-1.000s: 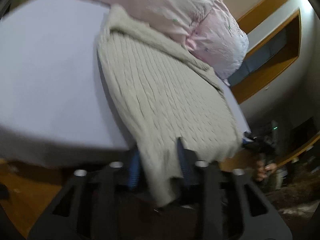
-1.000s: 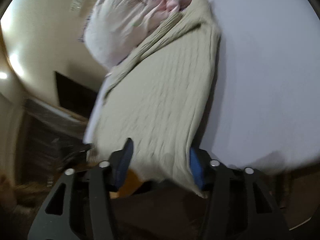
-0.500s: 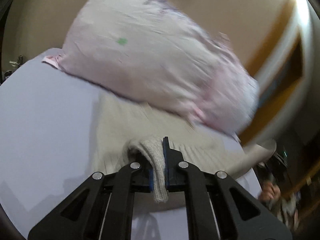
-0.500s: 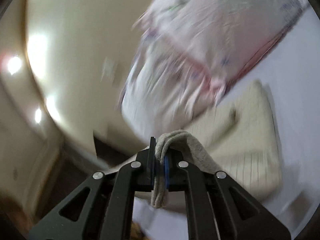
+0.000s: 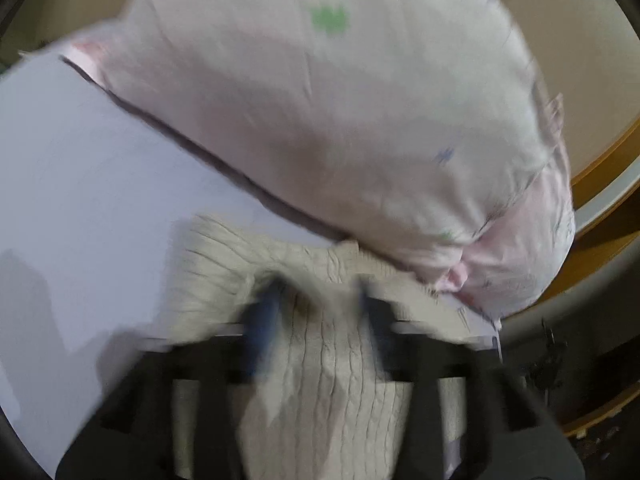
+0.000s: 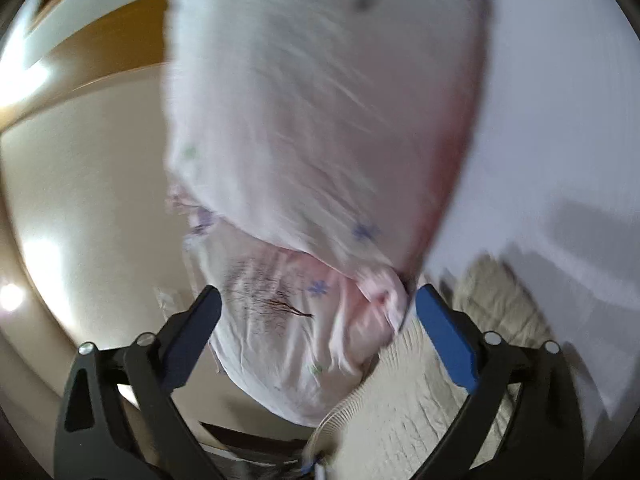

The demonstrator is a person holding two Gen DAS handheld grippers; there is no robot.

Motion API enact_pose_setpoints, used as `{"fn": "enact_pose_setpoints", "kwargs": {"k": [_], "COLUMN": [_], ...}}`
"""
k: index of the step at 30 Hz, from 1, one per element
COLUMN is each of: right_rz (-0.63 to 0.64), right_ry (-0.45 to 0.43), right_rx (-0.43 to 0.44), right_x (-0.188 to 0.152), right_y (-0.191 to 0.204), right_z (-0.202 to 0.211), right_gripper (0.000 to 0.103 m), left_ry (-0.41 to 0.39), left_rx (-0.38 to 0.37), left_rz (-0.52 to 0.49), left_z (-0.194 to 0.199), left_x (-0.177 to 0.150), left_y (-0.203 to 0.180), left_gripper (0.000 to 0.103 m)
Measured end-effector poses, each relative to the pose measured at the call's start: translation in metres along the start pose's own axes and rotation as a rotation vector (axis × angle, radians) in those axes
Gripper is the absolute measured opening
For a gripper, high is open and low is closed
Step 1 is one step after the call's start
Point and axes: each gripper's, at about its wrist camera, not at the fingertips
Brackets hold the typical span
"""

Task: Fold small clothes

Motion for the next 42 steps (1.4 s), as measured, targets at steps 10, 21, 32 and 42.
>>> {"fn": "enact_pose_setpoints", "kwargs": {"k": [10, 21, 32, 42], "right_rz": [-0.011, 0.055, 0.306, 0.261], "right_ry": [0.073, 0.182, 0.147, 0.427], "right_rx": [-0.019, 0.006, -0.102, -0.369], "right_x": [0.000, -0.005, 0.017, 0.022], "right_y": [-0.009, 0.007, 0.041, 0.020], "right_z": [-0.002, -0.014, 0.006, -0.013], "right_gripper": [0.101, 0.101, 0.101, 0.101], "left_ry": [0.105, 0.092, 0.399, 0.204], "left_rx": [0.080, -0.201, -0.470, -0.325], "left_rz": [-0.032, 0.136, -0.244, -0.202], "left_z": [0.010, 0.009, -0.136, -0.083], "left_x": [-0.046, -0.053, -0.144, -0.115], "left_y": [0.032, -0.003, -0.252, -0.196], "left_gripper": [0.067, 0.016, 0.017, 0.059]}}
Point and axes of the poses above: each gripper's, at about its wrist camera, not at the fingertips, and z roughly against the way its jaws point, y to its left, x to its top, and after that the axes turned 5 degrees about z, right-handed
